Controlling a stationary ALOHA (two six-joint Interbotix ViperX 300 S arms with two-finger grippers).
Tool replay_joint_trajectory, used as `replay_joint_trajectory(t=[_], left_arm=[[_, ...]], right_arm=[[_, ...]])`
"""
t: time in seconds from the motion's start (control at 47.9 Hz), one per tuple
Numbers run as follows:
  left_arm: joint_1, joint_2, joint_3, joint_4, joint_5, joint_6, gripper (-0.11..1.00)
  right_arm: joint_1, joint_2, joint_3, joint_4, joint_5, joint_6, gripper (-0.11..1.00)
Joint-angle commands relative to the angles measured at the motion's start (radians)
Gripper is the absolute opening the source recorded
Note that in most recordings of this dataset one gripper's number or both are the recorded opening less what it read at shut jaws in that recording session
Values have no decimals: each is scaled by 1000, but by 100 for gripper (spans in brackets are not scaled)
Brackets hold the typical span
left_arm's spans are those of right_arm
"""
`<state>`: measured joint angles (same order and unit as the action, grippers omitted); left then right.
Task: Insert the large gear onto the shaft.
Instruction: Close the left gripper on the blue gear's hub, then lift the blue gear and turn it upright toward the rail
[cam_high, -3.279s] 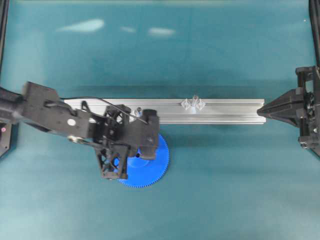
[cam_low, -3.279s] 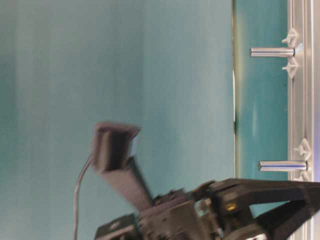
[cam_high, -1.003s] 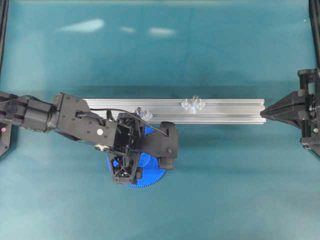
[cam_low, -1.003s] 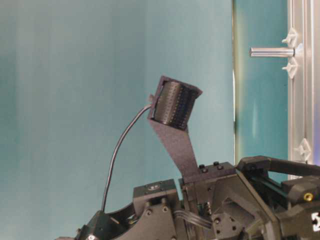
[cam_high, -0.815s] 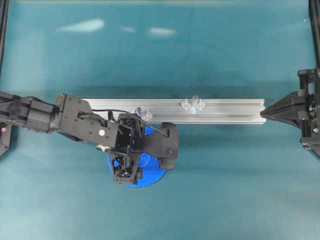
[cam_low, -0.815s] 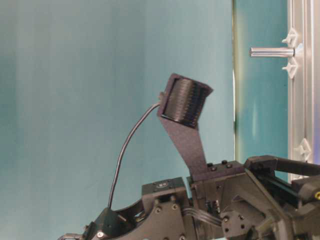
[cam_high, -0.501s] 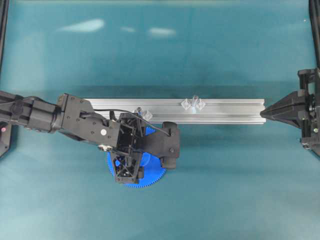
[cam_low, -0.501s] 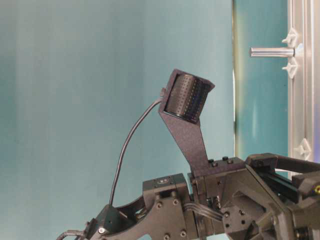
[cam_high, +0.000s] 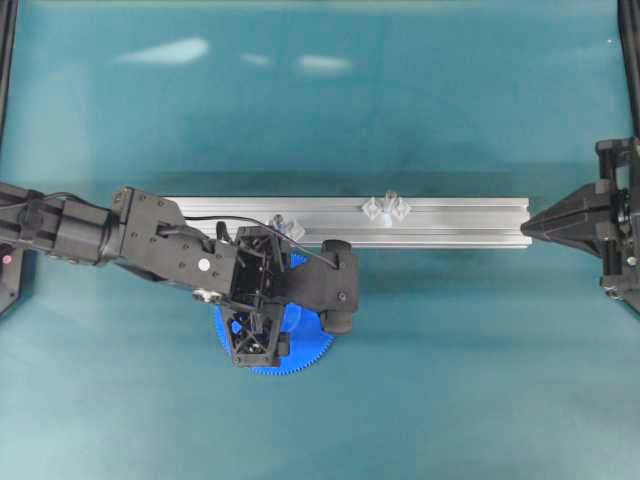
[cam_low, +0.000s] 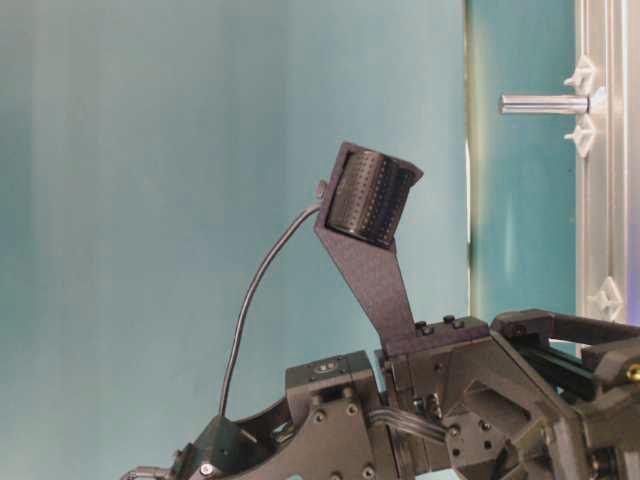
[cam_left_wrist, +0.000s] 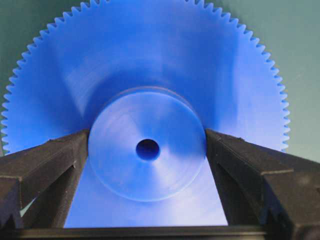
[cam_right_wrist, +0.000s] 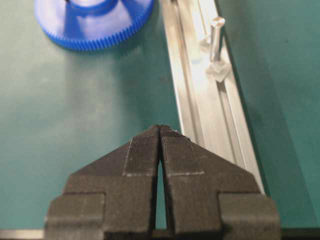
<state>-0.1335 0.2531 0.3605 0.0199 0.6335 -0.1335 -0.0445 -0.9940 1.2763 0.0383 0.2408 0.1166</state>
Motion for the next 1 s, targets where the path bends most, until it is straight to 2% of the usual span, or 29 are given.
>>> replay_joint_trajectory(t=[0.0, 0.167, 0.292, 0.71, 0.982], left_arm=[[-2, 3, -3, -2, -21, -6, 93], [-2, 5, -3, 0, -20, -5, 89], [-8, 6, -5, -2, -14, -3, 77], [-9, 2, -9, 0, 29, -5, 77], [-8, -26, -21, 0, 32, 3, 77]], right_arm=[[-2, 5, -9, 3, -5, 12, 5], [0, 5, -8, 2, -5, 12, 5], [-2, 5, -8, 2, -5, 12, 5], [-2, 5, -8, 2, -5, 12, 5], [-2, 5, -6, -2, -5, 60, 5]])
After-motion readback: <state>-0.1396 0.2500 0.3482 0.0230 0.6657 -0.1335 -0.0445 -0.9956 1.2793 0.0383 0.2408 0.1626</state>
